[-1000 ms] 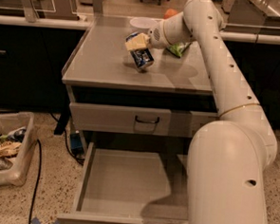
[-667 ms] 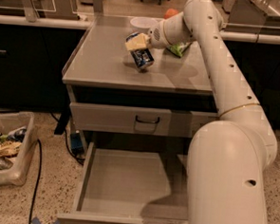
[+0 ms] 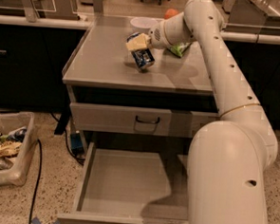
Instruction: Pick pepsi can from middle drawer and place on counter
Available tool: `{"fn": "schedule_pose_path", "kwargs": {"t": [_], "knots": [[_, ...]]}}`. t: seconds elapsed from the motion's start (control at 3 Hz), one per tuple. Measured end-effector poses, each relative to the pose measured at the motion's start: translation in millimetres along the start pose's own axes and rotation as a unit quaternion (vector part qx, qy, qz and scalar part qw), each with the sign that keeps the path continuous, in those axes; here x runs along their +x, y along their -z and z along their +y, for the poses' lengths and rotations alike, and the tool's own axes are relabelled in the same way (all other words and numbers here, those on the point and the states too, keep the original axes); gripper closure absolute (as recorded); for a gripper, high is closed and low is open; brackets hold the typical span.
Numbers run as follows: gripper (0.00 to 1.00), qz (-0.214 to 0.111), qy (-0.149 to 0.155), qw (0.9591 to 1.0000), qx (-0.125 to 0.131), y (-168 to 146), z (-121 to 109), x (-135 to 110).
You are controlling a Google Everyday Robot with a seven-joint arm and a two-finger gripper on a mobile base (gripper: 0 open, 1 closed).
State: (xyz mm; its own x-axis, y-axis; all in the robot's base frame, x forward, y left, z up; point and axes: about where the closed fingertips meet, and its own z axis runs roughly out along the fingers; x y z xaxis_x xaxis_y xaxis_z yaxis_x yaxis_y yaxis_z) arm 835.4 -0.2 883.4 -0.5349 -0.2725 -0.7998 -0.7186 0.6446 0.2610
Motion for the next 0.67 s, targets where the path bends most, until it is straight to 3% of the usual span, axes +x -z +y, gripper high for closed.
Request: {"fn": "schedule_pose_path", "kwargs": {"t": [0.33, 0.67], "knots": [[0.11, 0.000, 0.000, 1.0000, 0.000, 0.0, 0.0, 0.0], [0.00, 0.000, 0.000, 1.0000, 0.000, -0.1, 0.0, 0.0]]}}
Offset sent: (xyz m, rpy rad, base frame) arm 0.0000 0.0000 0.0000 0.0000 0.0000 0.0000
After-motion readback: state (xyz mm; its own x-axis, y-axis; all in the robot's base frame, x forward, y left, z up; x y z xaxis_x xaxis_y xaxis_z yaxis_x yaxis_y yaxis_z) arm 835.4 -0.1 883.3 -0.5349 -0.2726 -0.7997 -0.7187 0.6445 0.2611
